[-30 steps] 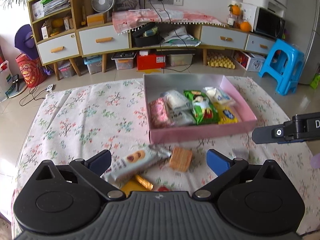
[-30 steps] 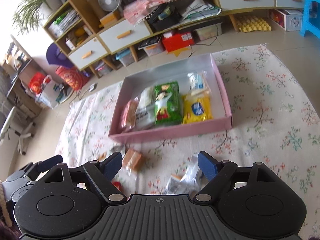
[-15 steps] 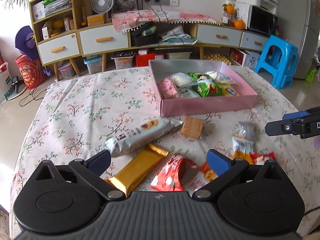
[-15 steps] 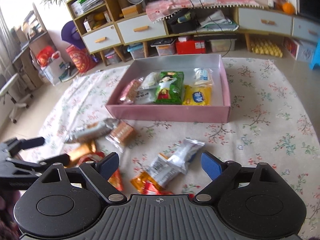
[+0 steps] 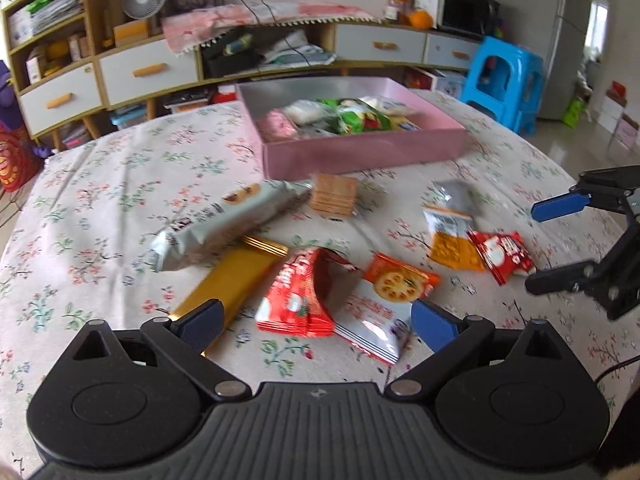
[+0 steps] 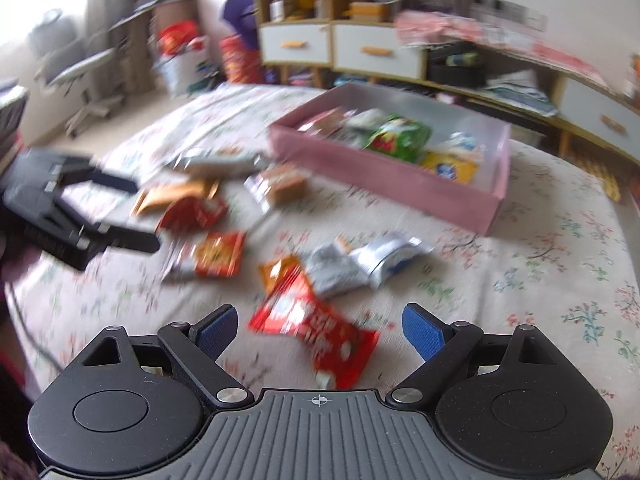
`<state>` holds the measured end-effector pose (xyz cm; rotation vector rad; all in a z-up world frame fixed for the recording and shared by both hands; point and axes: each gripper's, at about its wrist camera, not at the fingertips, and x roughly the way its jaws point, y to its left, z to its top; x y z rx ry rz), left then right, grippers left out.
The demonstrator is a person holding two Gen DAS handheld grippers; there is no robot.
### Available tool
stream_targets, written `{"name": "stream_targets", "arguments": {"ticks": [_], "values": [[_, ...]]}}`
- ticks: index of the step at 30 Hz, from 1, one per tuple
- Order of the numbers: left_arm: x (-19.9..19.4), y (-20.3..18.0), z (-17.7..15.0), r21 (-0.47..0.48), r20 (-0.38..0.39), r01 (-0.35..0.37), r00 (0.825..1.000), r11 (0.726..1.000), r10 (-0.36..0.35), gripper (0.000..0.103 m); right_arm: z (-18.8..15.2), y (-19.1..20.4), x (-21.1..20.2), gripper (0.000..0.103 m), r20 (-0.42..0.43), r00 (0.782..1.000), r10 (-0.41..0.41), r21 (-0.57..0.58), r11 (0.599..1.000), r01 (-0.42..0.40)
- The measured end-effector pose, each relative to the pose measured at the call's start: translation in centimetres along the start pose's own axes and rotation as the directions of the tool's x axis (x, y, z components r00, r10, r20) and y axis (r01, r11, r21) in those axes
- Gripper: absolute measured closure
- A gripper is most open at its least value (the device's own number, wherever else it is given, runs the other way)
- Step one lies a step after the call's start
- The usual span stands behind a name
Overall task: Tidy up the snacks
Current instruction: 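Move both tools back over the loose snacks toward the red candy packs, then grasp a red candy pack with the left tool while the right grasps another red pack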
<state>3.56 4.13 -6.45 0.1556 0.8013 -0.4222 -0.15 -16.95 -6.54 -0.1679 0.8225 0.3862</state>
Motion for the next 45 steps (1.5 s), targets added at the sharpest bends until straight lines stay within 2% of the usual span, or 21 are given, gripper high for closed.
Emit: {"name": "stream_targets", "arguments": {"ticks": [6, 7, 10, 13, 16, 21, 23, 25, 30, 33, 35, 39, 43, 44, 45], "values": [[0.9, 0.1, 0.0, -0.004, -0.040, 0.003, 0.999, 1.000, -0.003, 0.014, -1.2, 1.1, 2.0, 0.011, -0.105, 0.993, -0.056, -0.102, 0.994, 0.045], [1.0, 0.2, -0.1, -0.009, -0.045, 0.000, 0.999, 1.000, 0.000, 0.016, -1.3, 1.1, 2.1, 0.006, -0.095, 0.994, -0.060, -0.097, 0.994, 0.051], [1.6, 1.0, -0.3, -0.057, -0.060, -0.006, 0.998, 0.998, 0.003, 0.019, -1.1, 0.8, 2.4, 0.005, -0.107, 0.993, -0.058, -0.079, 0.996, 0.049], [1.9, 1.9, -0.4, -0.126, -0.056, 0.016, 0.998, 0.992, -0.023, 0.016, -0.9, 0.4, 2.8, 0.003, -0.116, 0.992, -0.046, -0.040, 0.998, 0.042], [2.0, 2.1, -0.3, -0.145, -0.049, 0.015, 0.999, 0.989, -0.022, 0.017, -0.8, 0.0, 3.3, 0.000, -0.117, 0.992, -0.037, -0.010, 0.999, 0.036], [2.2, 2.0, -0.3, -0.132, -0.049, 0.019, 0.998, 0.991, -0.026, 0.009, -0.9, -0.5, 3.5, 0.000, -0.093, 0.996, -0.012, 0.005, 1.000, 0.012], [2.5, 1.9, -0.1, -0.115, -0.057, 0.033, 0.998, 0.993, -0.040, 0.000, -1.0, -0.5, 3.4, 0.000, -0.086, 0.996, -0.011, 0.004, 1.000, 0.011], [2.7, 1.6, -0.1, -0.086, -0.061, 0.026, 0.998, 0.996, -0.031, 0.000, -1.1, -0.5, 3.4, 0.000, -0.080, 0.997, -0.012, 0.005, 1.000, 0.012], [2.6, 1.7, -0.1, -0.097, -0.060, 0.025, 0.998, 0.995, -0.031, 0.000, -0.7, -0.4, 3.6, 0.000, -0.100, 0.995, -0.023, 0.015, 1.000, 0.024], [2.4, 1.8, 0.0, -0.101, -0.048, 0.032, 0.998, 0.994, -0.037, 0.011, -0.6, -0.4, 3.6, 0.000, -0.105, 0.994, -0.022, 0.013, 1.000, 0.024], [2.4, 2.0, 0.3, -0.114, -0.041, 0.034, 0.998, 0.993, -0.039, 0.022, -0.5, -0.4, 3.6, 0.000, -0.110, 0.994, -0.025, 0.013, 1.000, 0.027], [2.3, 2.3, 0.6, -0.124, -0.034, 0.038, 0.998, 0.992, -0.043, 0.033, -0.4, -0.3, 3.5, 0.002, -0.105, 0.994, -0.033, 0.004, 0.999, 0.034], [2.1, 2.4, 0.8, -0.124, -0.028, 0.030, 0.999, 0.992, -0.034, 0.055, -0.2, -0.2, 3.2, 0.011, -0.092, 0.995, -0.028, -0.004, 1.000, 0.028], [2.0, 2.4, 0.8, -0.126, -0.030, 0.023, 0.999, 0.992, -0.027, 0.060, -0.1, -0.2, 3.1, 0.013, -0.092, 0.995, -0.027, -0.006, 1.000, 0.026], [2.0, 2.4, 0.9, -0.127, -0.032, 0.014, 0.999, 0.992, -0.018, 0.059, 0.0, -0.2, 3.1, 0.016, -0.091, 0.995, -0.028, -0.010, 1.000, 0.027]]}}
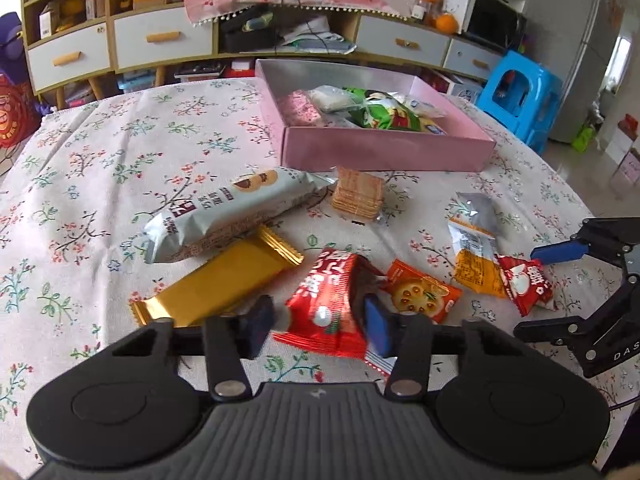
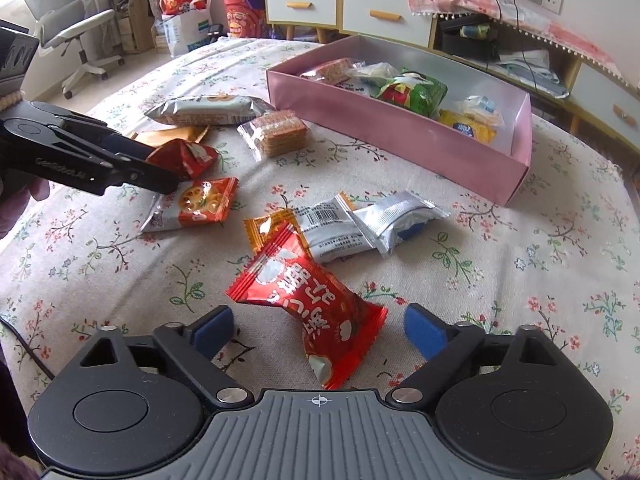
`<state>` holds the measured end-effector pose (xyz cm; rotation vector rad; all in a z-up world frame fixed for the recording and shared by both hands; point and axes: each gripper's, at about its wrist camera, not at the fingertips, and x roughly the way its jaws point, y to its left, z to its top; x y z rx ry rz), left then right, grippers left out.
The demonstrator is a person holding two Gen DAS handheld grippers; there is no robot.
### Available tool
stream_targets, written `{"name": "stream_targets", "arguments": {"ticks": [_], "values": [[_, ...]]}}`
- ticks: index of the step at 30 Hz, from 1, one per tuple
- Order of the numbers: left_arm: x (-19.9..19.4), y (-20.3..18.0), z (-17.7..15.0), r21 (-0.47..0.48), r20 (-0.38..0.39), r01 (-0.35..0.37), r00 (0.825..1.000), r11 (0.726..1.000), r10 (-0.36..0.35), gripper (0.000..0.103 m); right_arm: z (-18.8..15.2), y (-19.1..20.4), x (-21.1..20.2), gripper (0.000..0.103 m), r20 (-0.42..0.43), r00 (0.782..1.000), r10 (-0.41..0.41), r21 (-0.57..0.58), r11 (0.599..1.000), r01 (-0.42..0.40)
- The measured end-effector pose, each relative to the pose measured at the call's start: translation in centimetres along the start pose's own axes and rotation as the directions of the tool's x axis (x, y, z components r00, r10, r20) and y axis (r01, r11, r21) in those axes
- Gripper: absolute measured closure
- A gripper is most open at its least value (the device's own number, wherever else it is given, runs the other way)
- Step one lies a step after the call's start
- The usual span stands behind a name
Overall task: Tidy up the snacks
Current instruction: 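Grasp a red candy pack with the left tool while the right grasps another red pack, then carry both red candy packs over the pink box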
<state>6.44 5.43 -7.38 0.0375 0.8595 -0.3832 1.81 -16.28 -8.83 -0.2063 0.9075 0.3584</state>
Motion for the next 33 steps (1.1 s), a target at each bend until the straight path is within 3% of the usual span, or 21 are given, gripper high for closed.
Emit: {"name": "stream_targets", "arguments": {"ticks": [5, 7, 10, 16, 25, 33], "values": [[-0.3, -0.1, 0.2, -0.004, 0.010, -0.006, 1.000, 1.000, 0.006, 0.061, 0.3, 0.1, -0.2, 0.037, 0.004, 1.000, 0.004, -0.001, 1.000, -0.004], [-0.5, -0.2, 0.4, -0.010, 0.013, -0.003, 1.000, 1.000, 0.004, 0.061, 0.4, 0.1, -0.2, 0.053, 0.007, 1.000, 0.007, 0.001, 1.000, -0.007], [-0.6, -0.4, 0.7, -0.021, 0.004, -0.004, 1.000, 1.000, 0.004, 0.062, 0.7, 0.1, -0.3, 0.062, -0.001, 1.000, 0.002, 0.006, 1.000, -0.002], [-0.9, -0.6, 0.9, -0.064, -0.016, 0.007, 1.000, 0.998, -0.008, 0.064, 1.1, -0.3, -0.6, 0.063, -0.008, 1.000, 0.030, 0.049, 0.998, -0.030], [-1.8, -0.5, 2.3, -0.131, 0.022, 0.064, 0.998, 0.989, -0.062, 0.064, 2.7, -1.7, -2.3, 0.063, 0.056, 0.995, 0.082, 0.191, 0.977, -0.091], [-2.4, -1.0, 4.5, -0.177, 0.093, 0.081, 0.994, 0.981, -0.065, 0.064, 5.2, -4.0, -2.9, 0.063, 0.095, 0.995, 0.017, 0.320, 0.946, -0.047]]}}
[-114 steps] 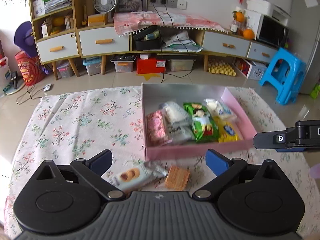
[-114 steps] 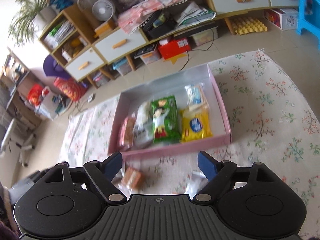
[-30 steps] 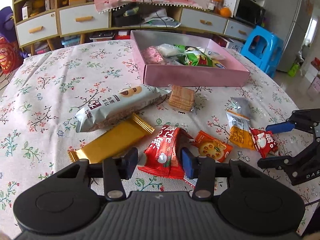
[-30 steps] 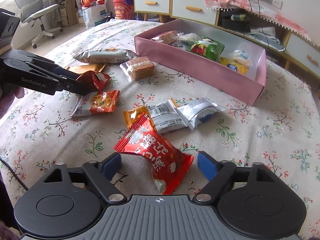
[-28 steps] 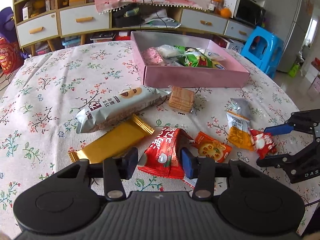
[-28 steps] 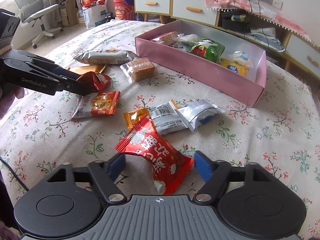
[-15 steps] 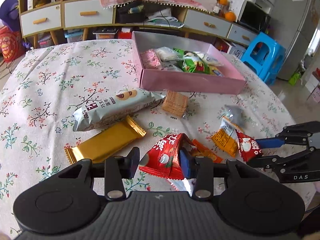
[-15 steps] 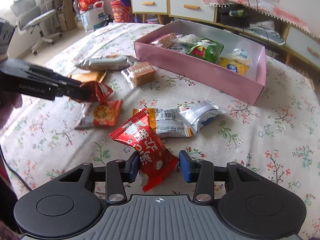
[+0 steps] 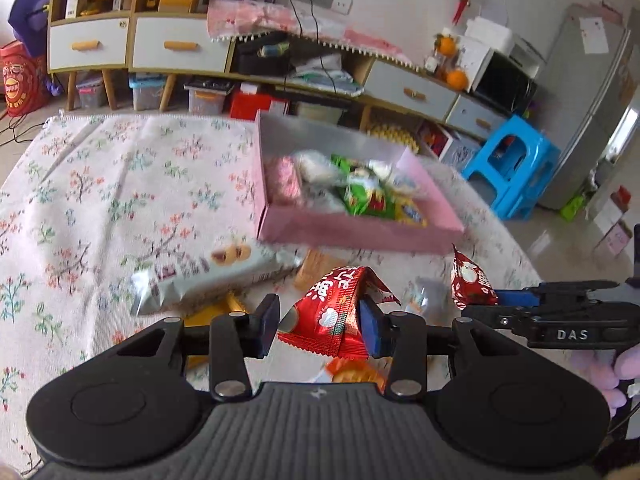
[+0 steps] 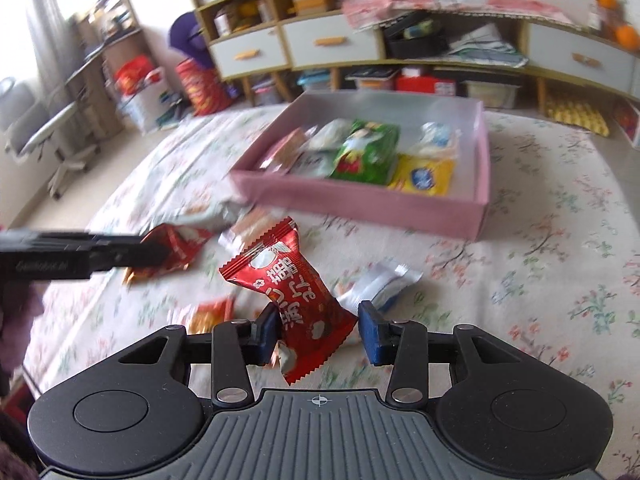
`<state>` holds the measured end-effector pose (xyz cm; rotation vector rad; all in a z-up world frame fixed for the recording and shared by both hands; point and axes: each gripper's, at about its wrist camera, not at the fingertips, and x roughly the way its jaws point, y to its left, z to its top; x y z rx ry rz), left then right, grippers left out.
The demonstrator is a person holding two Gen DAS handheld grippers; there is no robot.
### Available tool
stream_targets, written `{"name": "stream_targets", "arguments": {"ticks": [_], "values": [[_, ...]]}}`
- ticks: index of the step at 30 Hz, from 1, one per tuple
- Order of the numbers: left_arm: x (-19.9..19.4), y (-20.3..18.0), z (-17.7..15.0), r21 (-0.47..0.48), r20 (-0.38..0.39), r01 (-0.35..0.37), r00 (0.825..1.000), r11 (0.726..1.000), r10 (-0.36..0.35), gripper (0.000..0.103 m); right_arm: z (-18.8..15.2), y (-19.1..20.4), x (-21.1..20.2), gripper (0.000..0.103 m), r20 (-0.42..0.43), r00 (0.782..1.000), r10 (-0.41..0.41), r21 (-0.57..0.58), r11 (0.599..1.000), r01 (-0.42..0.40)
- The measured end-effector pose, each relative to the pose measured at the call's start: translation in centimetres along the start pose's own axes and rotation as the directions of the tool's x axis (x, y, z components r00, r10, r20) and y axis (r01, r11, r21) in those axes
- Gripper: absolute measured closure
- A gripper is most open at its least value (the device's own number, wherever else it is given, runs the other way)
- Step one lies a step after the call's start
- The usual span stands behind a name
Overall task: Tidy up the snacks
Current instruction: 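Carry both red candy packs over the pink box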
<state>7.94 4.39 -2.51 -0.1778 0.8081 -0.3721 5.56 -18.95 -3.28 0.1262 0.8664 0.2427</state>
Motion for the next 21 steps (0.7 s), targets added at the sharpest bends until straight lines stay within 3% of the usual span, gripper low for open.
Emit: {"name": "stream_targets", "arguments": {"ticks": [7, 14, 21], "values": [[0.9, -0.5, 1.9, -0.026, 0.047, -0.012, 0.999, 1.000, 0.013, 0.064, 3.1, -2.2, 0.5, 0.063, 0.035, 0.998, -0.052, 0.134, 0.990, 0.047], [3.2, -0.9, 3.9, -0.083, 0.022, -0.032, 0.999, 0.996, 0.034, 0.064, 5.8, -4.1, 1.6, 0.063, 0.077, 0.991, -0.106, 0.228, 0.970, 0.086], [6.4, -2.0, 5.8, -0.029, 0.021, -0.066, 0.998, 0.997, 0.066, 0.064, 6.7, -6.1, 4.0, 0.063, 0.080, 0.986, -0.146, 0.309, 0.944, 0.115]]}}
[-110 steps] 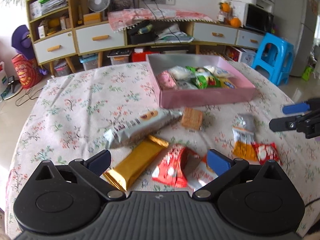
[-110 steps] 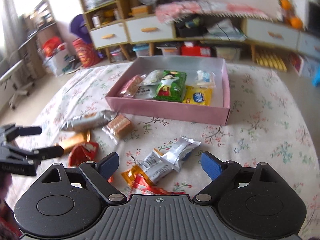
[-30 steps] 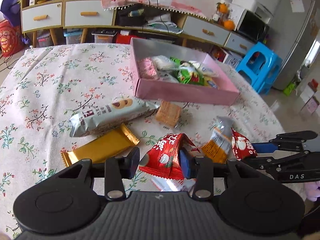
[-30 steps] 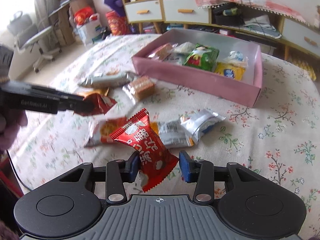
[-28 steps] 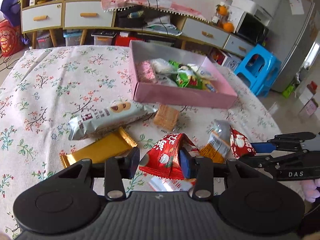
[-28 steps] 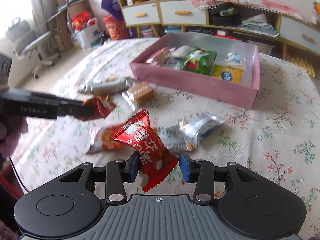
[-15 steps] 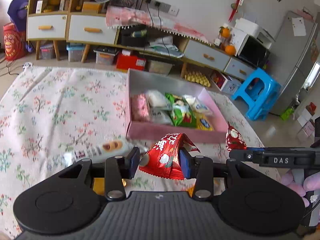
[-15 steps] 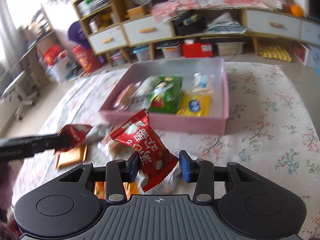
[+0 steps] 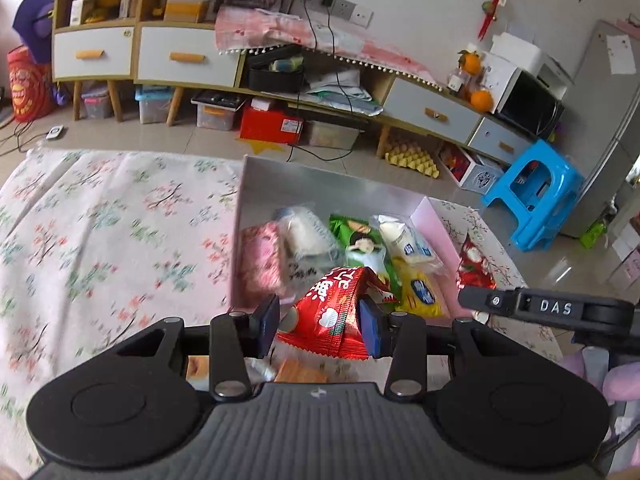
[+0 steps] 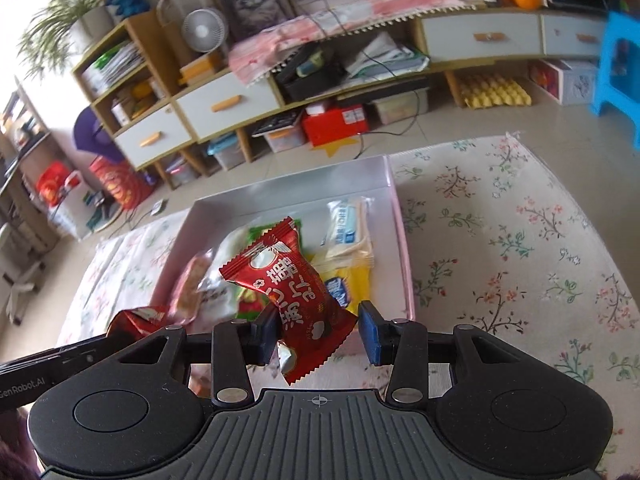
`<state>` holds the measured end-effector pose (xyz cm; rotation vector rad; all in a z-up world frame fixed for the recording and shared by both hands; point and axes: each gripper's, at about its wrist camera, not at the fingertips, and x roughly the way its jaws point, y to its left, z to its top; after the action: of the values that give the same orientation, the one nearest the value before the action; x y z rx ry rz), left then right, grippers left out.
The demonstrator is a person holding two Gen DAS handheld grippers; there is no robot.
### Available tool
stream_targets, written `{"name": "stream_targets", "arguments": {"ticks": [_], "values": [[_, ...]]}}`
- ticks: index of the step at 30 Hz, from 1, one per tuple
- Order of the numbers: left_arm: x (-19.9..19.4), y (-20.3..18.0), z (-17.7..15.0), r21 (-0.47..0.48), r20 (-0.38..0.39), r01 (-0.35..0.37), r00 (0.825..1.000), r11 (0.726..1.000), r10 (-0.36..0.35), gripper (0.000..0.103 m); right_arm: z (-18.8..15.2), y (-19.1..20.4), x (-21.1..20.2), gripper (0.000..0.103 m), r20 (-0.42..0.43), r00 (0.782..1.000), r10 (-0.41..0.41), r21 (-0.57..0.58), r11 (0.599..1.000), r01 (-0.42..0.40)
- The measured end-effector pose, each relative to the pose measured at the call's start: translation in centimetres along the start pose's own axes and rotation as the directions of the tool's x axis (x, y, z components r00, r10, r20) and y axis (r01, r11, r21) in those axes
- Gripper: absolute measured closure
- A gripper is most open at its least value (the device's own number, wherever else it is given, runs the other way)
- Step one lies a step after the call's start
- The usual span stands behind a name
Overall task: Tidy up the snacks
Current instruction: 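Carry both red candy packs over the pink box, then open both tools to drop the red candy packs into the box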
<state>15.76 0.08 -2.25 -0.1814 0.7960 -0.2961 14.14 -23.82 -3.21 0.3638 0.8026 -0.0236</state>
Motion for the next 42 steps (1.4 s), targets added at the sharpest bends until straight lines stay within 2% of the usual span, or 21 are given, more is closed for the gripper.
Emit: {"name": "stream_targets", "arguments": {"ticks": [8, 14, 29, 32, 34, 38, 42], "values": [[2.6, 0.2, 0.2, -0.031, -0.040, -0.019, 0.999, 0.999, 0.018, 0.064, 0.4, -1.9, 2.7, 0.062, -0.032, 0.999, 0.023, 0.118, 0.993, -0.019], [3.7, -0.3, 0.8, 0.030, -0.042, -0.057, 0.997, 0.998, 0.059, 0.064, 0.6, -2.1, 3.5, 0.062, -0.024, 1.000, 0.004, 0.128, 0.992, -0.001], [6.3, -0.4, 2.5, 0.053, -0.022, -0.119, 0.992, 0.991, 0.121, 0.064, 0.7, -1.9, 3.6, 0.062, -0.008, 0.999, -0.048, 0.111, 0.993, 0.048], [6.2, -0.4, 2.5, 0.065, -0.021, -0.116, 0.993, 0.991, 0.118, 0.063, 0.8, -1.9, 3.4, 0.059, -0.002, 0.999, -0.042, 0.106, 0.994, 0.042], [6.0, -0.5, 2.4, 0.072, -0.022, -0.101, 0.994, 0.992, 0.103, 0.057, 0.9, -1.9, 3.2, 0.055, -0.002, 1.000, -0.032, 0.101, 0.994, 0.032], [5.0, -0.4, 2.2, 0.050, -0.010, -0.079, 0.997, 0.996, 0.080, 0.034, 1.1, -1.8, 2.5, 0.043, 0.007, 1.000, -0.016, 0.094, 0.995, 0.015], [3.6, -0.7, 1.9, 0.055, -0.001, -0.073, 0.997, 0.996, 0.073, 0.021, 1.4, -1.3, 1.5, 0.030, 0.023, 1.000, -0.015, 0.074, 0.997, 0.013]]}}
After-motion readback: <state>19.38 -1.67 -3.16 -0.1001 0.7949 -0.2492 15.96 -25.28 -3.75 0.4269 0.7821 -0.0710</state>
